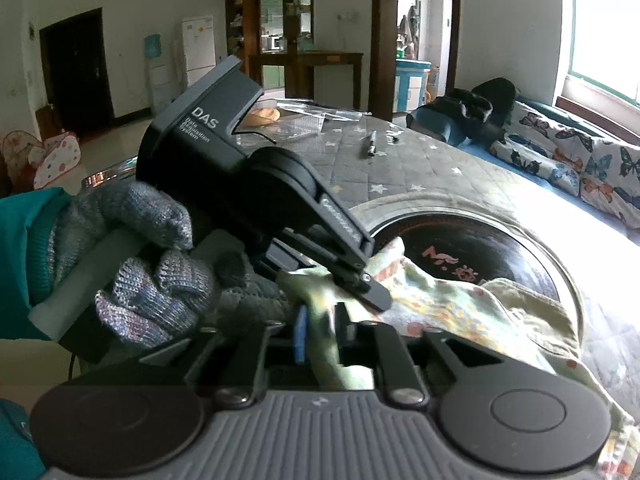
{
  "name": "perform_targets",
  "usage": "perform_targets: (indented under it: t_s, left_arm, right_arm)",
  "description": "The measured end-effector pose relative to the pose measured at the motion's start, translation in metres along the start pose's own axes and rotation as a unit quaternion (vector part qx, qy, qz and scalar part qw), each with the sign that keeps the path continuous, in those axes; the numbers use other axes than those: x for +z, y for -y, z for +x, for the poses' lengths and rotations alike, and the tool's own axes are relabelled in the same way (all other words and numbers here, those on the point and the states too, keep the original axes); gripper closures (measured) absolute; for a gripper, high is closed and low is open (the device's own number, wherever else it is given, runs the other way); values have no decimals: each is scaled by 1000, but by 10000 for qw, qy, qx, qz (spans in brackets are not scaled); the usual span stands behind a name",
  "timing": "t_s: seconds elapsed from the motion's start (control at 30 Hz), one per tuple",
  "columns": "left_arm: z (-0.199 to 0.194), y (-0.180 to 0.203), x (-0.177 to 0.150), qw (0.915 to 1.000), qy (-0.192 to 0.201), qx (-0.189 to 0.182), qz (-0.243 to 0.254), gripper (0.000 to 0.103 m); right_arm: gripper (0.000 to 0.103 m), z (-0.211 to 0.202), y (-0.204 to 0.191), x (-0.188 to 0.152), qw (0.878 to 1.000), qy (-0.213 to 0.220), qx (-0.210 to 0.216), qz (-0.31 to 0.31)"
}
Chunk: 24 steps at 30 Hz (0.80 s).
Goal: Fold clothes
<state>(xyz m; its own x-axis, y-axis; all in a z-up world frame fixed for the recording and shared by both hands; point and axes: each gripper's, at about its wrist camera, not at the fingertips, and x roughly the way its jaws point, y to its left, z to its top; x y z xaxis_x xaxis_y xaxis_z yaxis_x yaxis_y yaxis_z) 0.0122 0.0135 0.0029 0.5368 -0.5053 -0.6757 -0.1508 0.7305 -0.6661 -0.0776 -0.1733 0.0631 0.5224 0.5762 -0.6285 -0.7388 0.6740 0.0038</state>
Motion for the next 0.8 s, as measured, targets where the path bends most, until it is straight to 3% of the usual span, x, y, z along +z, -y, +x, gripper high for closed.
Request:
perform_targets:
  t_s: [0.13,0.37,0.47,0.57,0.8]
  left_arm:
    - [-1,2,0,9999,15,35,102,87]
    - [0,3,-1,9997,20,96,202,87]
    - [0,4,-1,9997,18,119,229,87]
    - [0,4,-1,9996,23,137,257,87]
    - [1,8,-2,9991,36,219,365,87]
  right_arm:
    - [78,-10,10,-3,9998,44,-166,114]
    - [71,-33,49,-29,9930,12,-973,664]
    - [68,-41,72,-42,9860,-22,-1351,981]
    - [57,-49,95,-56,9764,-55,-1726,1295]
    - [53,-60,140,-85,9524,-97,-2236,2072]
